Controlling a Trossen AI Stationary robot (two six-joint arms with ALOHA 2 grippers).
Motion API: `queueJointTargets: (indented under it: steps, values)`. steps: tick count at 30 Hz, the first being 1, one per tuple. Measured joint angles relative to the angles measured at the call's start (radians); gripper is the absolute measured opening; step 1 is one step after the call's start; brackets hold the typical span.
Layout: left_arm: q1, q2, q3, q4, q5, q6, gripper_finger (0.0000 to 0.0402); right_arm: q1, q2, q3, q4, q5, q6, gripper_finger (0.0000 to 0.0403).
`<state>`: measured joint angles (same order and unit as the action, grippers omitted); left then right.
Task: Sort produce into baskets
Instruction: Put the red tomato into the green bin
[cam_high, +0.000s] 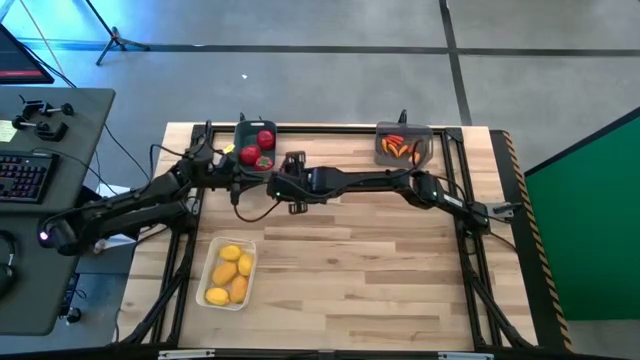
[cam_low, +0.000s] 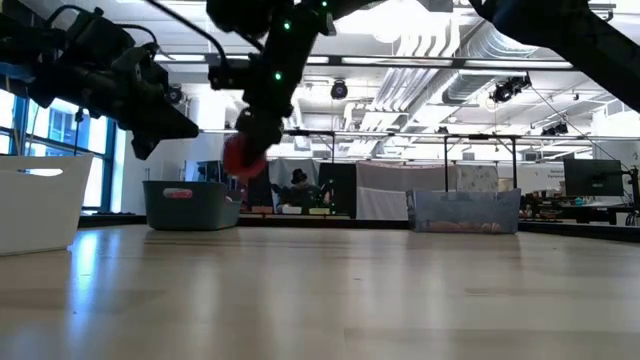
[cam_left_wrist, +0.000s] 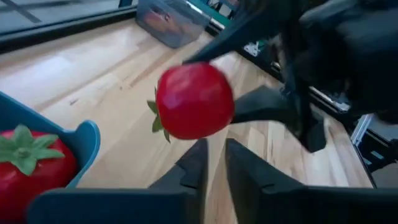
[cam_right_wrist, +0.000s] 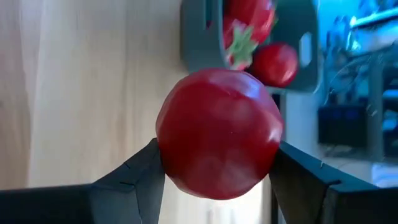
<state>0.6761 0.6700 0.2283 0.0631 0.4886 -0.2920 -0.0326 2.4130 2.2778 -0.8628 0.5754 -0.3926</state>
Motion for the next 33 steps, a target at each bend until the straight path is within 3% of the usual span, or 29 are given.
queueJointTargets:
  steps: [6,12,15,20,33]
  values:
    - [-0.043,0.037,0.000,0.043,-0.008,-0.038,0.0128,0.000,0.000,0.033,0.055,0.001,-0.138,0.0223]
    - [-0.113,0.068,0.000,0.078,-0.145,-0.103,0.0229,0.000,0.000,0.033,0.067,0.000,-0.191,0.0223]
    - [-0.135,0.080,0.000,0.109,-0.178,-0.126,0.0262,0.000,0.000,0.033,0.078,-0.002,-0.192,0.0223]
    - [-0.143,0.105,0.000,0.123,-0.234,-0.134,0.0275,0.000,0.000,0.033,0.099,-0.016,-0.203,0.0223]
    - [-0.147,0.192,-0.002,0.259,-0.251,-0.151,0.0274,-0.001,-0.002,0.033,0.138,-0.030,-0.228,0.0223]
